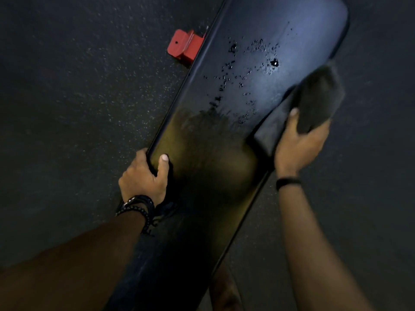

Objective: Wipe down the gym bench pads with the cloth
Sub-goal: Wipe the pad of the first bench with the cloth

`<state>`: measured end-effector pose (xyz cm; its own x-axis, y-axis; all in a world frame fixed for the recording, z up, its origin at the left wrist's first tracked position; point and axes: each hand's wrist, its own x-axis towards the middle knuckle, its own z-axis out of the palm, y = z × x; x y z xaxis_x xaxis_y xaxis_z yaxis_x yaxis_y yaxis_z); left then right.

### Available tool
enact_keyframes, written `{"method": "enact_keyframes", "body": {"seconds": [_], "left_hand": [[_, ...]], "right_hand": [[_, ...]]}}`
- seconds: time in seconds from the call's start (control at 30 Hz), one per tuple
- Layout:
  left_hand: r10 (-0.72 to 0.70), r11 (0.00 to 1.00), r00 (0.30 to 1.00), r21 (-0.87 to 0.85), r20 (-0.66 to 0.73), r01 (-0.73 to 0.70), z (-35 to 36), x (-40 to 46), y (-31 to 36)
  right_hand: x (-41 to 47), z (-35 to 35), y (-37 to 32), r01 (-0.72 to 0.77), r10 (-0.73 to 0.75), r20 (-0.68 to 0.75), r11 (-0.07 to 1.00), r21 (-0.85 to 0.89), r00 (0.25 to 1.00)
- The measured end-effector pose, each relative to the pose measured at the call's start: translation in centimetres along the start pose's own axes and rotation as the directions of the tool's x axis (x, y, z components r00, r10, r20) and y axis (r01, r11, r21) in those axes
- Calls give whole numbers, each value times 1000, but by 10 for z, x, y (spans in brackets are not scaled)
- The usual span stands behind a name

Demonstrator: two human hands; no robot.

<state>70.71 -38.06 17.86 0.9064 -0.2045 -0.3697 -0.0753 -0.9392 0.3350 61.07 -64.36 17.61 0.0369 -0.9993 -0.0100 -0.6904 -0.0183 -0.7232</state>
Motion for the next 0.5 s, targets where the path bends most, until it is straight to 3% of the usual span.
{"method": "enact_keyframes", "body": {"seconds": [0.17,0.3,0.4,0.43,0.5], "left_hand": [[-13,1000,1000,1,20,13,-1,1,3],[-20,1000,999,21,29,19,0,3,3],[-19,1000,999,4,38,19,1,3,2],[-21,1000,999,7,41,21,1,3,1],[-23,1000,999,10,48,22,0,2,0]], "right_hand": [[-116,-52,48,-27,21,124,998,48,992],[-17,-6,16,82,-84,-15,990,-111,996],[54,25,-8,51,-71,-85,975,-215,994],[50,24,-12,77,-101,-88,967,-242,991],[7,7,-4,275,-283,22,907,-318,959]]}}
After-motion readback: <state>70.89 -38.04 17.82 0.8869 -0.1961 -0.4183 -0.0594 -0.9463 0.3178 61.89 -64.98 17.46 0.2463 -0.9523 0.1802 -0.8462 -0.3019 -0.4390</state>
